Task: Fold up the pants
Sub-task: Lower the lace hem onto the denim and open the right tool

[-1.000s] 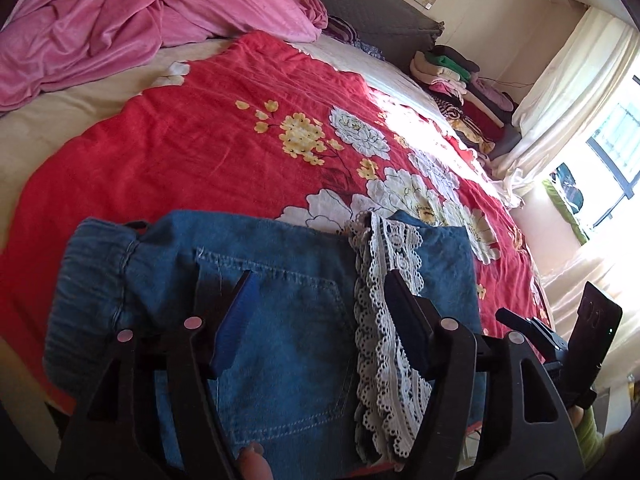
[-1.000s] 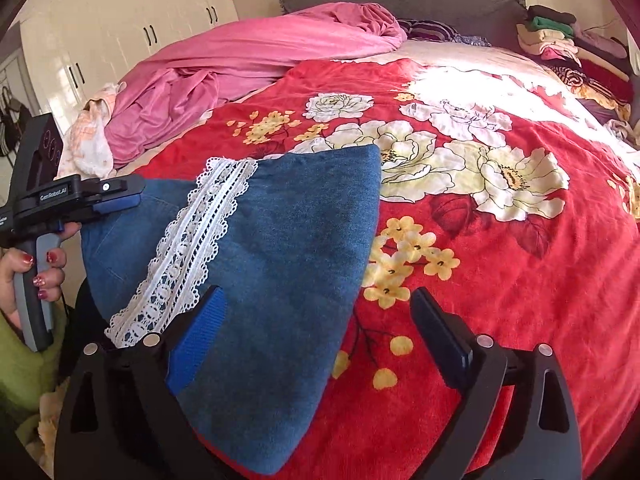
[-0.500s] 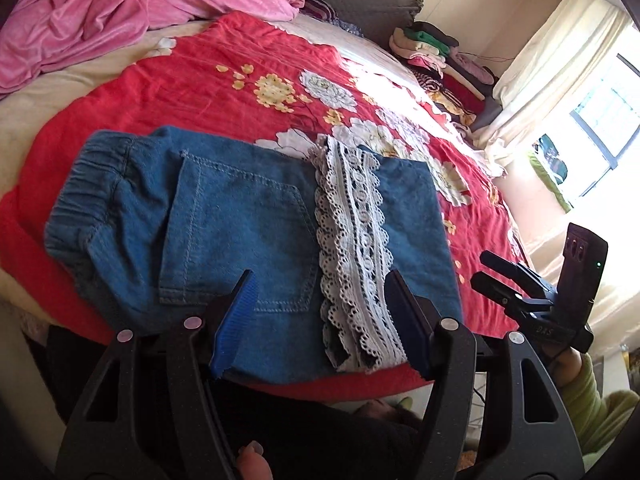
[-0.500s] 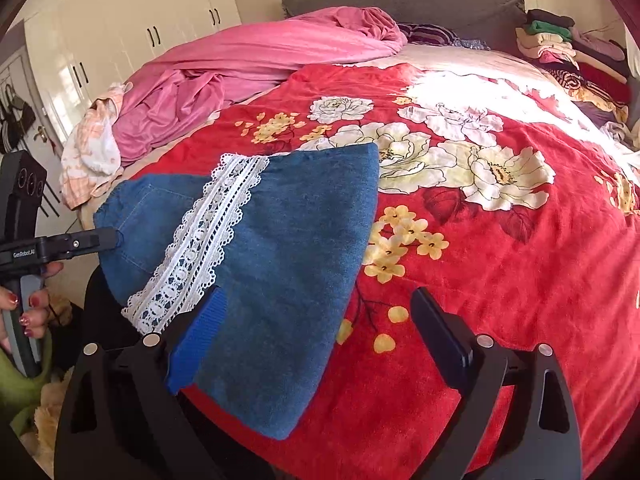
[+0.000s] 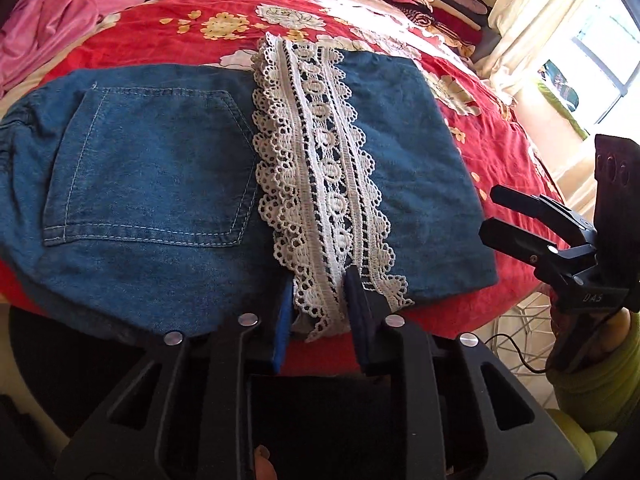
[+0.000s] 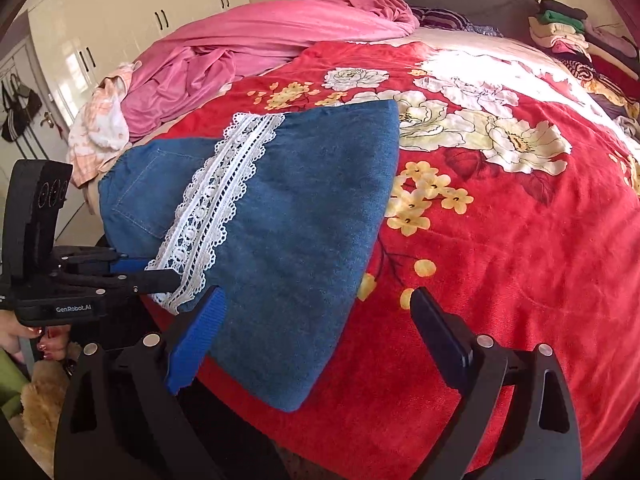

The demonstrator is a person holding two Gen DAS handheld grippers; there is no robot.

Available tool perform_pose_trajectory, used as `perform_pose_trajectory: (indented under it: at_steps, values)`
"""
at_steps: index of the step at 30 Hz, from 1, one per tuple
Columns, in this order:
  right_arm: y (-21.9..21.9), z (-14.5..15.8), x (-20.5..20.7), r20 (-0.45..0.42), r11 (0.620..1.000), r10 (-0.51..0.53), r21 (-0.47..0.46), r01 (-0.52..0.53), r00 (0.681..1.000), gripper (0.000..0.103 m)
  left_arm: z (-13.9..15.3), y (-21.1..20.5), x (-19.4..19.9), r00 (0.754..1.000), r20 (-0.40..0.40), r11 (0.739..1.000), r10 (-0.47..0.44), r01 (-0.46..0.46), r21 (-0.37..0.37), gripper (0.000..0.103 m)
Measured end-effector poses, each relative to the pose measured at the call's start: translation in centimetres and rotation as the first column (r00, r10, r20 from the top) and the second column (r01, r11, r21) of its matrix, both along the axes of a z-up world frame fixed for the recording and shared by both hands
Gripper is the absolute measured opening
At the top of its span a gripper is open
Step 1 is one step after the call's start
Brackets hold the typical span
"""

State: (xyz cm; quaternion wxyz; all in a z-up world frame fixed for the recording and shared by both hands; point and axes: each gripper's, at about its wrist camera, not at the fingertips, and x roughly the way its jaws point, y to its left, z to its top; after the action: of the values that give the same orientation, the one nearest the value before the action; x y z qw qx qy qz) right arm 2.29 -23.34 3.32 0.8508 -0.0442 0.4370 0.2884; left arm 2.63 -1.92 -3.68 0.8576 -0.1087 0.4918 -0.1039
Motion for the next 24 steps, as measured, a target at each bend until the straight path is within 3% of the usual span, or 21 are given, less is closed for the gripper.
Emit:
perform_pose_trajectory:
  at_steps: [3, 8, 10, 16, 24]
  values:
    - [0.3, 1.0, -0.6, 0.044, 0.999, 0.026, 0.028, -0.027, 0.999, 0.093, -0.2, 1.0, -0.6, 1.0, -0.014, 1.0, -0.004, 0.004, -0.031, 0.016]
    - [2.3, 1.1, -1.1, 0.116, 0.995, 0.092, -0.035, -0.089, 0.989, 0.092, -0.6, 0.6, -0.2, 1.0, -0.019, 1.0, 0.004, -0.004, -0.003, 0.02]
    - [3.1, 0.6, -1.1, 0.129, 0.991, 0.116, -0.08, -0.106, 0.985, 0.086, -0.6, 0.8, -0.1, 1.0, -0.021, 1.0, 0.005, -0.005, -0.011, 0.021]
    - [4.3, -3.1, -0.6, 0.086, 0.968, 0.142, -0.222, -0.12, 0.986, 0.082, -0.5, 0.6, -0.1, 1.0, -0.014, 1.0, -0.009, 0.008, -0.013, 0.028]
    - [3.6, -2.3, -0.2, 0.044, 0.981, 0.107, -0.168, -0.099, 0.993, 0.083, 0.0, 0.6, -0.3, 1.0, 0.001, 1.0, -0.005, 0.005, -0.011, 0.035]
